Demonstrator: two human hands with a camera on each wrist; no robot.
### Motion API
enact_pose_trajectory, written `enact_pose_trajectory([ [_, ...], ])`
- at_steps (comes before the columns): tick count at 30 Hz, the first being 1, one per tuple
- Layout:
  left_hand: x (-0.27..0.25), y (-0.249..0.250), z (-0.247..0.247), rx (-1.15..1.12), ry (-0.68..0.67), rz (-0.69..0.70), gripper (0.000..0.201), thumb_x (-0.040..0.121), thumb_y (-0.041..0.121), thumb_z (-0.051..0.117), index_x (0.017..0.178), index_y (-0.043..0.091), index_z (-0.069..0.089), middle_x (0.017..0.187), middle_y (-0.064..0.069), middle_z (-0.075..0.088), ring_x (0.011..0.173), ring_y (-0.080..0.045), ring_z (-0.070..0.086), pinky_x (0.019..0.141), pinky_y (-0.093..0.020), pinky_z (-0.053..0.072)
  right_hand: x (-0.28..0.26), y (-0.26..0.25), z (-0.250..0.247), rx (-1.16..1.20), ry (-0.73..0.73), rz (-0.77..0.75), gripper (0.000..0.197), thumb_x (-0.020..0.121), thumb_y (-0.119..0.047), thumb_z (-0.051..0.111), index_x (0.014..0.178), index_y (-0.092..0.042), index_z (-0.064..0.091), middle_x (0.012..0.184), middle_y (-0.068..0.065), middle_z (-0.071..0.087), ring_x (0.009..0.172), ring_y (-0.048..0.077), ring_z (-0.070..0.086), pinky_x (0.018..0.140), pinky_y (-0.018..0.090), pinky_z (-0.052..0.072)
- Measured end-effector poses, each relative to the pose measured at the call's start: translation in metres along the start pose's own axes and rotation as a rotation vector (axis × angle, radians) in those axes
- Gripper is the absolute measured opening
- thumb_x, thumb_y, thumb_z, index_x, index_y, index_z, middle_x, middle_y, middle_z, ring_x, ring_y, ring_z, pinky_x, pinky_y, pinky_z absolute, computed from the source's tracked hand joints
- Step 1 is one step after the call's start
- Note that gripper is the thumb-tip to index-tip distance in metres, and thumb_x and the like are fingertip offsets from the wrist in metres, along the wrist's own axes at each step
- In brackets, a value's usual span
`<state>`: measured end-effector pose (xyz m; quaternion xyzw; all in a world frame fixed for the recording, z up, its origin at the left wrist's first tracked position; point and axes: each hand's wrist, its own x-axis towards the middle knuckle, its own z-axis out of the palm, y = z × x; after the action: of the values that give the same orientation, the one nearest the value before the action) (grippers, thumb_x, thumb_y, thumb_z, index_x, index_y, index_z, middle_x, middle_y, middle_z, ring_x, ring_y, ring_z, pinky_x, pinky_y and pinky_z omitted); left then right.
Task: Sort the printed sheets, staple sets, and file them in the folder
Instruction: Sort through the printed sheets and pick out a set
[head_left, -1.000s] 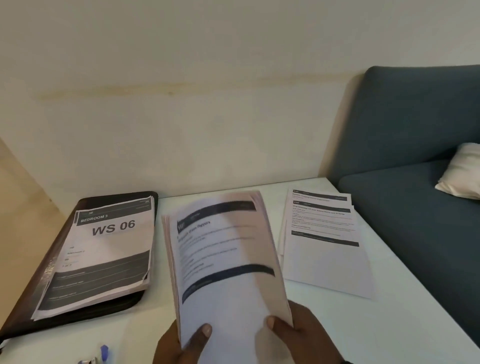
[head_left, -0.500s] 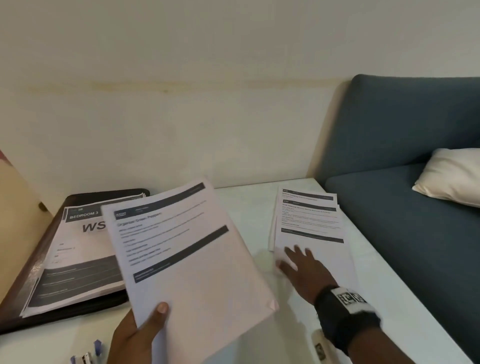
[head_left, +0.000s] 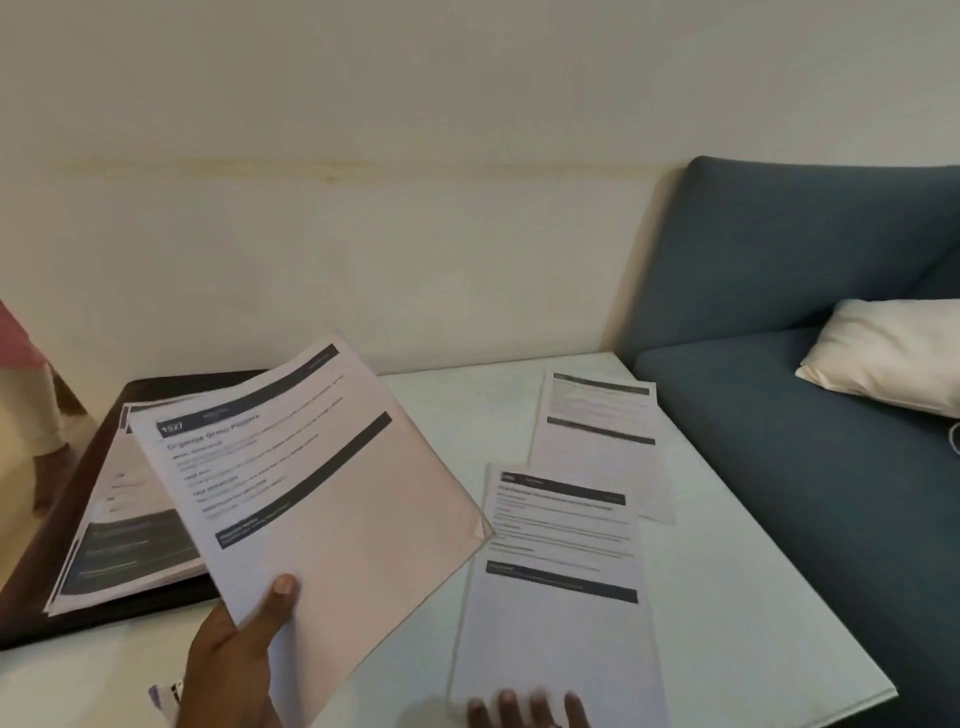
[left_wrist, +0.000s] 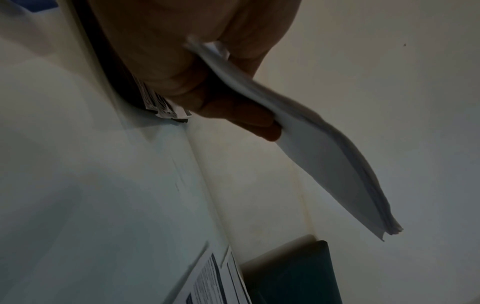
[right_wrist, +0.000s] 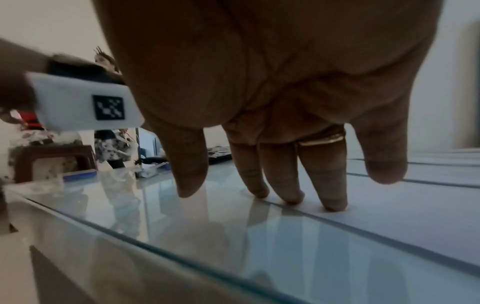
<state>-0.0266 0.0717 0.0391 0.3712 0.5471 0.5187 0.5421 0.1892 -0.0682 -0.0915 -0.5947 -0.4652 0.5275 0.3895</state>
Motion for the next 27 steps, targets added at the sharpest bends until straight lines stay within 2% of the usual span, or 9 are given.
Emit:
enact_pose_trajectory([
  [2,0.004,0.002,-0.003,-0.061,-0.086,-0.079,0.033,0.091,0.01,0.061,0.122,-0.001,0.058,0.112,-0.011,0.058,0.104,-0.026,0.051,0.089,-0.033,0.034,0.0,-0.029,-0.001,0.05,0.028,-0.045,0.094,0.089,-0.063,0.038,0.148,0.007,0.017,0.145,0.032,0.035,0.126,0.006,0.049,0.107,0.02,0.026],
  [4,0.008,0.0,-0.008,-0.044,-0.058,-0.074,0.03,0.09,0.01,0.06,0.119,0.0,0.059,0.112,-0.014,0.062,0.105,-0.03,0.054,0.085,-0.035,0.04,-0.007,-0.066,-0.011,-0.589,0.09,-0.261,0.05,0.096,-0.055,0.036,0.13,-0.023,0.055,0.135,0.002,0.055,0.124,0.012,0.05,0.107,0.026,0.03],
  [5,0.01,-0.001,-0.01,-0.073,-0.03,-0.08,0.026,0.09,0.009,0.06,0.115,0.003,0.061,0.109,-0.012,0.065,0.106,-0.032,0.056,0.08,-0.033,0.043,-0.015,-0.076,-0.007,-0.749,0.009,-0.023,0.043,0.093,-0.059,0.041,0.116,-0.028,0.061,0.127,-0.003,0.06,0.12,0.016,0.052,0.102,0.027,0.036],
  [7,0.015,-0.004,-0.016,-0.12,-0.022,-0.081,0.023,0.09,0.008,0.06,0.112,0.009,0.063,0.105,-0.005,0.066,0.106,-0.033,0.058,0.076,-0.032,0.045,-0.014,-0.093,-0.042,-0.96,0.396,0.355,0.041,0.086,-0.065,0.048,0.107,-0.03,0.055,0.118,-0.003,0.055,0.113,0.019,0.051,0.095,0.03,0.042],
  [9,0.018,-0.004,-0.02,-0.143,-0.04,-0.098,0.032,0.09,0.009,0.059,0.122,0.008,0.06,0.11,-0.005,0.066,0.103,-0.033,0.06,0.078,-0.035,0.046,-0.015,-0.085,-0.063,-0.913,0.561,0.451,0.047,0.082,-0.066,0.053,0.112,-0.03,0.049,0.114,-0.001,0.047,0.11,0.021,0.049,0.091,0.031,0.046],
  [16,0.024,-0.012,-0.025,-0.074,-0.067,-0.096,0.017,0.091,0.007,0.057,0.099,0.019,0.064,0.086,0.01,0.075,0.087,-0.018,0.064,0.06,-0.025,0.058,-0.002,-0.079,-0.076,-0.899,0.546,0.606,0.074,0.071,-0.068,0.065,0.119,-0.02,0.035,0.113,0.003,0.039,0.112,0.03,0.05,0.088,0.035,0.047],
  [20,0.023,-0.018,-0.017,-0.008,-0.054,-0.079,0.027,0.089,0.005,0.059,0.114,0.013,0.062,0.106,-0.003,0.068,0.103,-0.028,0.06,0.096,-0.042,0.041,0.004,-0.08,-0.073,-0.773,0.538,0.57,0.065,0.08,-0.046,0.069,0.123,-0.02,0.029,0.114,0.004,0.044,0.106,0.03,0.057,0.087,0.033,0.047],
  [23,0.02,-0.026,-0.011,0.114,-0.114,-0.082,0.032,0.085,0.011,0.068,0.116,0.01,0.063,0.105,-0.006,0.068,0.106,-0.03,0.058,0.098,-0.039,0.04,0.003,-0.081,-0.08,-0.66,0.538,0.515,0.045,0.086,-0.034,0.064,0.119,-0.024,0.035,0.099,-0.004,0.055,0.097,0.021,0.058,0.08,0.027,0.042],
  [27,0.009,-0.034,0.003,0.278,-0.241,-0.053,0.019,0.081,0.007,0.074,0.092,0.021,0.067,0.074,0.014,0.073,0.087,-0.015,0.062,0.069,-0.013,0.05,0.005,-0.073,-0.091,-0.489,0.587,0.463,0.011,0.086,-0.022,0.063,0.092,-0.025,0.054,0.087,-0.009,0.062,0.085,0.014,0.058,0.077,0.031,0.046],
])
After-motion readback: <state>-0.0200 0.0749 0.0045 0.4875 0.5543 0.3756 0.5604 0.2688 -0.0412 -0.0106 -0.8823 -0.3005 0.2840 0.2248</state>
